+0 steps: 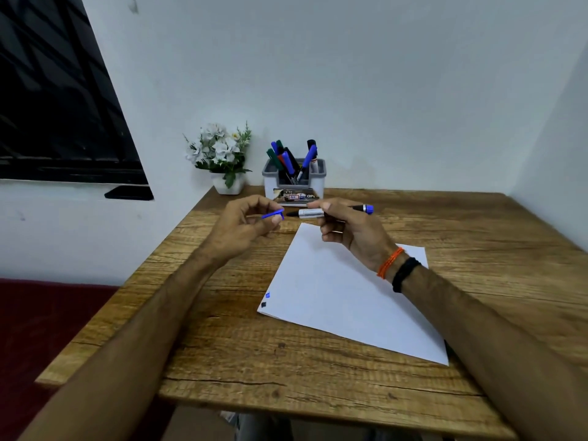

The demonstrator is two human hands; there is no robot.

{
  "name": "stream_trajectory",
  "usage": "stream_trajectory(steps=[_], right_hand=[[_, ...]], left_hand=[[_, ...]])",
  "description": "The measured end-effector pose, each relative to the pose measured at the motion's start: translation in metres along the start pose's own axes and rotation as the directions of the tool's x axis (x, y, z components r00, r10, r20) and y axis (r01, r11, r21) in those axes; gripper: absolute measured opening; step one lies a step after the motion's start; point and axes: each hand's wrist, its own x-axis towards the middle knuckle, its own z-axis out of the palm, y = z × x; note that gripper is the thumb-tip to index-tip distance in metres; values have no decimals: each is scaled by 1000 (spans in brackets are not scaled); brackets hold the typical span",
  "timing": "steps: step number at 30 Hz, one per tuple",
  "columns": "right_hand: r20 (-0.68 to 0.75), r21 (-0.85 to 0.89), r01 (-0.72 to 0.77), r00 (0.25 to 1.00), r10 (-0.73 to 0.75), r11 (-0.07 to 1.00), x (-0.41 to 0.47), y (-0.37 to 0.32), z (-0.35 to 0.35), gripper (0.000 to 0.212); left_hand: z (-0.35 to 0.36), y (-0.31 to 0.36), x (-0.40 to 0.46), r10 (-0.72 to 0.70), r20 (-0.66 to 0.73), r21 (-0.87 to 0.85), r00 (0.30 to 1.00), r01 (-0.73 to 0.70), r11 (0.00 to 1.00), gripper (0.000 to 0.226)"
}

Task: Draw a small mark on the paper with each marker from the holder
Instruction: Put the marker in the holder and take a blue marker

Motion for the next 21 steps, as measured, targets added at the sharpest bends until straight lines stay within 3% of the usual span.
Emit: stream_trajectory(steps=[6, 13, 18, 21], right_hand=[[-13, -77, 37, 999, -38, 996, -3, 4, 4, 9], [-99, -244, 92, 988, -119, 965, -1, 8, -2, 22], [-3, -479, 224, 966, -257, 849, 4, 15, 1, 21], [50, -557, 302, 942, -332, 774, 4, 17, 5, 17]], left_hand=[[6, 3, -1, 31, 13, 3, 999, -31, 1000, 14], [11, -1, 1, -12, -34, -40, 999, 11, 999, 14], [22, -4, 1, -36, -45, -18, 998, 35, 999, 34], [30, -7, -1, -48, -96, -14, 994, 47, 999, 33]])
